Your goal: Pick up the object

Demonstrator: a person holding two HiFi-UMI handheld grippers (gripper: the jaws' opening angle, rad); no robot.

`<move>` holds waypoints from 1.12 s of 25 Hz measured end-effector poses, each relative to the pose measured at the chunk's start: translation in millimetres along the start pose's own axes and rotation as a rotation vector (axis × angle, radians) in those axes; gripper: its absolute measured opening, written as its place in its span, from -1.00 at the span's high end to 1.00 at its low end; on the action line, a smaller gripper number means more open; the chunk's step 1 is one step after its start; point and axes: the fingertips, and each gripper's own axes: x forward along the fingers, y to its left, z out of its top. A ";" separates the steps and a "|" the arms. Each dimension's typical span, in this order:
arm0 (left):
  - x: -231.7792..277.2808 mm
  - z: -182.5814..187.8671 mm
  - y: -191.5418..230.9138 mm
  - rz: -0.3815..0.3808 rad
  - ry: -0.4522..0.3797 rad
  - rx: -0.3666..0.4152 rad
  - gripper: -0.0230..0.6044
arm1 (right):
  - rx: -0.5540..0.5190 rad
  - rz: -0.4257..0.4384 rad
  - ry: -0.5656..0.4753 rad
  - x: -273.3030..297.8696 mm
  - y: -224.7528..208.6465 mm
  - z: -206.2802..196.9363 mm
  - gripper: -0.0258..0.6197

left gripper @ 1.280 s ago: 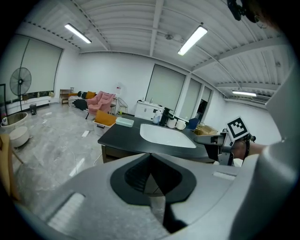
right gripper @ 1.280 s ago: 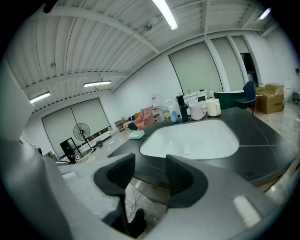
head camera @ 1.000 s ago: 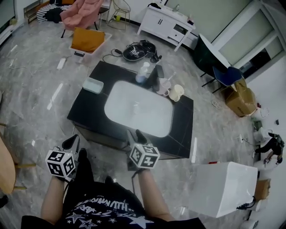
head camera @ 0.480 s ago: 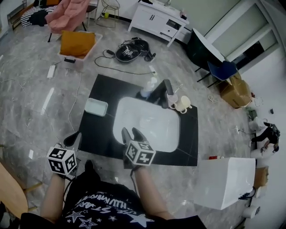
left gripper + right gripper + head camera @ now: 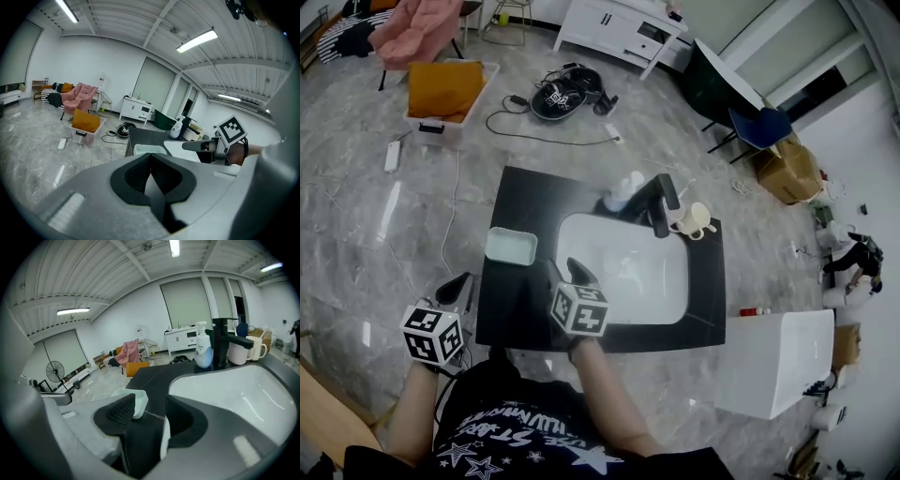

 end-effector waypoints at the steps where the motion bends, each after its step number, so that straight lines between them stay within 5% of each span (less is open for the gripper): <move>1: 2.8 0.8 4.8 -0.006 0.007 -0.001 0.90 | -0.004 -0.004 0.012 7.1 4.9 -0.4 0.27; 19: 33.8 -17.2 45.5 -0.058 0.099 -0.031 0.90 | -0.051 -0.098 0.178 83.8 21.3 -26.6 0.47; 28: 29.0 -28.0 39.4 -0.051 0.116 -0.037 0.90 | -0.056 -0.141 0.196 87.1 12.9 -31.6 0.83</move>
